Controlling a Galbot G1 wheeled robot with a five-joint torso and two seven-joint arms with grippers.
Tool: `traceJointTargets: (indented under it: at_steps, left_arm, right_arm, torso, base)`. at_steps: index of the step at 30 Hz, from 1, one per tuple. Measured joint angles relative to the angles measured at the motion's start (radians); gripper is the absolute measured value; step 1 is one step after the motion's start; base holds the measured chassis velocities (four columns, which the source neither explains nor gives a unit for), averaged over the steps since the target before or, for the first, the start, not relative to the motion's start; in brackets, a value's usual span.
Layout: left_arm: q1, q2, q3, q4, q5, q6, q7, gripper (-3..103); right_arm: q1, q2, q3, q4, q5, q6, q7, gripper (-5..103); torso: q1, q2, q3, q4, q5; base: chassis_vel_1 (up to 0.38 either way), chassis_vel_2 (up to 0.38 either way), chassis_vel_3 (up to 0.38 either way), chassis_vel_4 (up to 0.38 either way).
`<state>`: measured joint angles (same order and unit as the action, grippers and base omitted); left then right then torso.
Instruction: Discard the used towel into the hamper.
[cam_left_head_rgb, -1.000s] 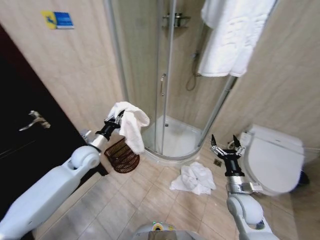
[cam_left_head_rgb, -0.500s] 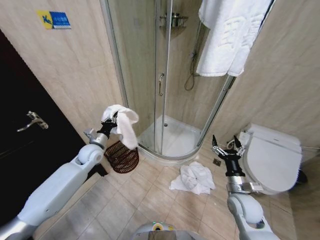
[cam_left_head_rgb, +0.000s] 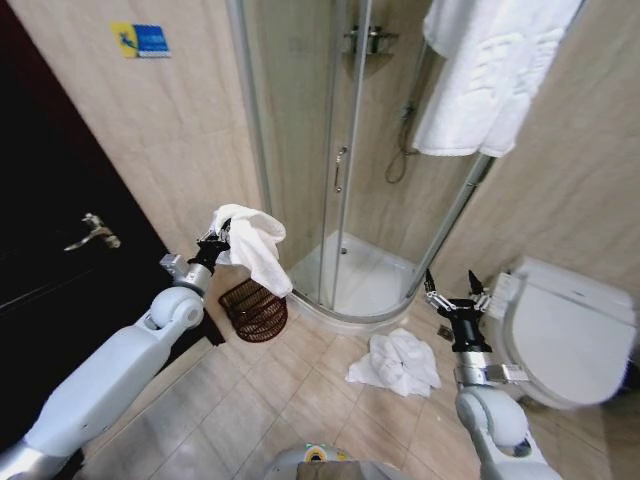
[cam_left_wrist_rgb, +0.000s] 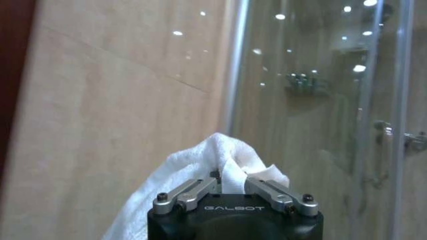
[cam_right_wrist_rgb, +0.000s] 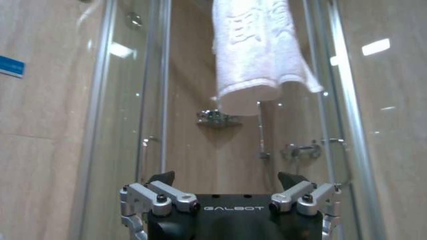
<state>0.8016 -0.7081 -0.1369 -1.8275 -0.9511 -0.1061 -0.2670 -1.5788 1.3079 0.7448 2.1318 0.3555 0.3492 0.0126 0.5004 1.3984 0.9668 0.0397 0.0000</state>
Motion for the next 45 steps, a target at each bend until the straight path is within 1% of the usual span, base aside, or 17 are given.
traceJointTargets:
  at_steps: [7, 9, 10, 13, 23, 25, 27, 31, 32, 34, 35, 36, 37, 40, 43, 44, 45]
  left_arm:
    - [0.009, 0.002, -0.006, -0.005, 0.003, -0.010, 0.011, 4]
    - [0.013, 0.002, -0.006, -0.009, 0.004, -0.014, 0.017, 4]
    - [0.014, 0.002, -0.006, -0.009, 0.005, -0.015, 0.020, 4]
    - [0.014, 0.001, -0.004, -0.009, 0.008, -0.016, 0.022, 4]
    - [0.018, -0.004, 0.005, -0.005, 0.019, -0.019, 0.028, 4]
    - [0.017, -0.005, 0.009, -0.001, 0.019, -0.019, 0.030, 4]
    - [0.017, -0.005, 0.011, 0.002, 0.021, -0.019, 0.033, 4]
    - [0.013, -0.006, 0.045, 0.027, 0.045, -0.017, 0.050, 4]
    - [0.007, -0.009, 0.065, 0.042, 0.055, -0.015, 0.056, 4]
    - [-0.006, -0.015, 0.104, 0.078, 0.075, -0.015, 0.070, 4]
    - [-0.006, -0.015, 0.104, 0.078, 0.075, -0.015, 0.070, 4]
    - [-0.015, -0.021, 0.131, 0.107, 0.088, -0.017, 0.077, 4]
    - [-0.029, -0.034, 0.182, 0.170, 0.113, -0.030, 0.107, 4]
    - [-0.039, -0.047, 0.210, 0.204, 0.123, -0.037, 0.121, 4]
    - [-0.082, -0.083, 0.271, 0.282, 0.134, -0.045, 0.133, 4]
    - [-0.082, -0.083, 0.271, 0.282, 0.134, -0.045, 0.133, 4]
    - [-0.101, -0.094, 0.293, 0.309, 0.137, -0.048, 0.137, 4]
  right_arm:
    - [-0.004, -0.001, 0.001, 0.011, 0.003, -0.004, 0.001, 100]
    - [-0.009, 0.005, 0.001, 0.021, 0.001, -0.018, 0.009, 100]
    - [-0.011, 0.007, 0.001, 0.023, -0.002, -0.020, 0.011, 100]
    - [-0.012, 0.008, 0.000, 0.025, -0.006, -0.020, 0.012, 100]
    - [-0.009, 0.001, -0.003, 0.027, -0.006, -0.017, 0.009, 100]
    - [-0.005, 0.001, -0.004, 0.022, -0.005, 0.005, 0.007, 100]
    - [-0.004, 0.001, -0.004, 0.020, -0.005, 0.011, 0.005, 100]
    - [-0.012, 0.008, -0.006, 0.012, -0.006, 0.030, -0.008, 100]
    - [-0.015, 0.010, -0.006, 0.009, -0.007, 0.036, -0.012, 100]
    - [-0.019, 0.012, -0.003, 0.006, -0.007, 0.042, -0.015, 100]
    - [-0.019, 0.012, -0.003, 0.006, -0.007, 0.042, -0.015, 100]
    - [-0.021, 0.012, 0.001, 0.004, -0.007, 0.044, -0.015, 100]
    - [-0.025, 0.011, 0.010, -0.003, -0.005, 0.053, -0.016, 100]
    - [-0.029, 0.011, 0.015, -0.006, -0.003, 0.059, -0.016, 100]
    - [-0.039, 0.011, 0.024, -0.010, -0.001, 0.065, -0.018, 100]
    - [-0.039, 0.011, 0.024, -0.010, -0.001, 0.065, -0.018, 100]
    - [-0.042, 0.011, 0.026, -0.011, -0.001, 0.067, -0.019, 100]
  torso:
    - [0.000, 0.000, 0.000, 0.0009, -0.0001]
    - [0.000, 0.000, 0.000, 0.0005, -0.0002]
    - [0.000, 0.000, 0.000, -0.0003, -0.0002]
    - [0.000, 0.000, 0.000, -0.0007, 0.0001]
    - [-0.001, 0.000, 0.000, 0.0000, -0.0001]
    - [0.000, -0.001, 0.000, 0.0001, -0.0001]
    - [0.000, -0.001, 0.000, 0.0000, -0.0001]
    - [0.001, -0.001, 0.000, -0.0002, -0.0001]
    - [0.001, -0.001, 0.000, 0.0003, 0.0002]
    - [0.000, -0.001, 0.000, 0.0000, -0.0002]
    - [0.000, -0.001, 0.000, 0.0000, -0.0002]
    - [-0.001, -0.001, 0.000, 0.0000, -0.0001]
    - [-0.001, 0.000, 0.000, -0.0001, -0.0002]
    - [-0.001, 0.000, 0.000, 0.0001, 0.0001]
    - [0.000, -0.001, 0.000, 0.0002, 0.0000]
    - [0.000, -0.001, 0.000, 0.0002, 0.0000]
    - [0.000, -0.001, 0.000, 0.0002, 0.0000]
  base:
    - [0.089, 0.094, 0.096, 0.087]
    - [0.034, 0.019, 0.024, 0.021]
    - [0.000, 0.000, 0.000, 0.000]
    - [0.000, 0.000, 0.000, 0.000]
    - [-0.065, 0.052, 0.067, -0.062]
    - [-0.134, 0.149, 0.152, -0.162]
    - [-0.146, 0.157, 0.126, -0.115]
    - [-0.102, 0.086, 0.065, -0.049]
    - [-0.014, 0.056, 0.034, -0.015]
    - [0.000, 0.000, 0.000, 0.000]
    - [0.000, 0.000, 0.000, 0.000]
    - [0.000, 0.000, 0.000, 0.000]
    - [0.000, 0.000, 0.000, 0.000]
    - [0.000, 0.000, 0.000, 0.000]
    - [0.000, 0.000, 0.000, 0.000]
    - [0.000, 0.000, 0.000, 0.000]
    - [0.000, 0.000, 0.000, 0.000]
